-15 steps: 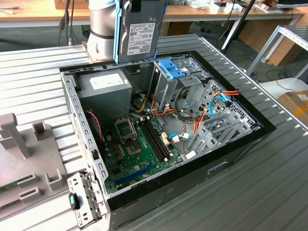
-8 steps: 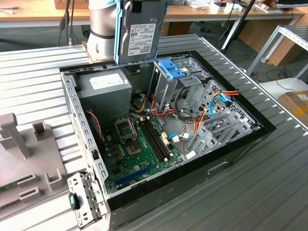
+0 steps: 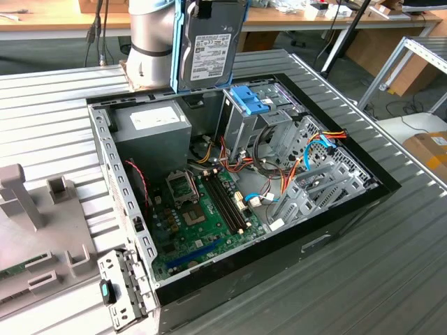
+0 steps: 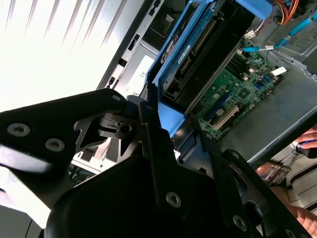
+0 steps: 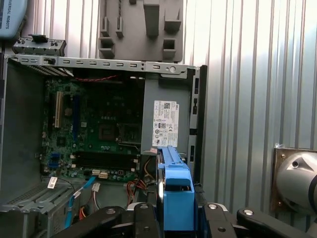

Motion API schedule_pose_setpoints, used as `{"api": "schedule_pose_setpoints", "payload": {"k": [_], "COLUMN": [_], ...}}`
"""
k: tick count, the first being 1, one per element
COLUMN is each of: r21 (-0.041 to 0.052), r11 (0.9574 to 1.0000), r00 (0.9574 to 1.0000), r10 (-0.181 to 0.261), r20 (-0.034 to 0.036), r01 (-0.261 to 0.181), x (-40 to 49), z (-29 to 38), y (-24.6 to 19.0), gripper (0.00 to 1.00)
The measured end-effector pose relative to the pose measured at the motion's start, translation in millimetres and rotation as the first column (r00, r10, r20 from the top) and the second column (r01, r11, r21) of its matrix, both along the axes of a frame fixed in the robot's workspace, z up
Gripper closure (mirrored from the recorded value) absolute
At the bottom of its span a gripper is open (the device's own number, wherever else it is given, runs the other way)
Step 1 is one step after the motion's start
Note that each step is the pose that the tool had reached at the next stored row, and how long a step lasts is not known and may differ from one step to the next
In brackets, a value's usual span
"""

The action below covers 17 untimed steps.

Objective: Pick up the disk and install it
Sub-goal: 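Pick up the disk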

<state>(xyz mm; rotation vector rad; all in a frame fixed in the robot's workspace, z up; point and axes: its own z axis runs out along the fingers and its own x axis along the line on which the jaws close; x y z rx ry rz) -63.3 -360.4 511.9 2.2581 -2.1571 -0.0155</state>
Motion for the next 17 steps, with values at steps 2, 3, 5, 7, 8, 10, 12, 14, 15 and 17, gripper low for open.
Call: {"api": "schedule_pose_setpoints", "payload": {"k": [2,3,5,7,8,10,12,14,15,17], "r21": [0.0000,0.0000,0.0000,-0.0001,0.0000,0.0000,0.0000,0.0000,0.0000,0.0001], "r11": [1.0000,1.0000,1.0000,1.0000,1.0000,1.0000,1.0000,1.0000,1.0000,1.0000], "r00": [1.0000,1.0000,1.0000,1.0000,1.0000,1.0000,1.0000,1.0000,1.0000,1.0000], "r10": [0.000,0.000,0.000,0.000,0.000,0.000,0.000,0.000,0.000,0.000], "r20": [0.0000,0.0000,0.0000,-0.0001,0.0000,0.0000,0.0000,0.0000,0.0000,0.0000], "r01": [0.000,0.000,0.000,0.000,0.000,0.000,0.000,0.000,0.000,0.000], "x": [0.2,0.2,0.2,0.2,0.2,0.2,0.2,0.2,0.2,0.2], "z": [0.0,0.0,0.0,0.0,0.0,0.0,0.0,0.0,0.0,0.0], "y": [0.0,0.0,-1.5,-2.1,-2.3,-2.5,-3.1,-4.8,-5.4,-7.3], "gripper": [0.63,0.63,0.63,0.63,0.63,0.63,0.63,0.63,0.63,0.63]}}
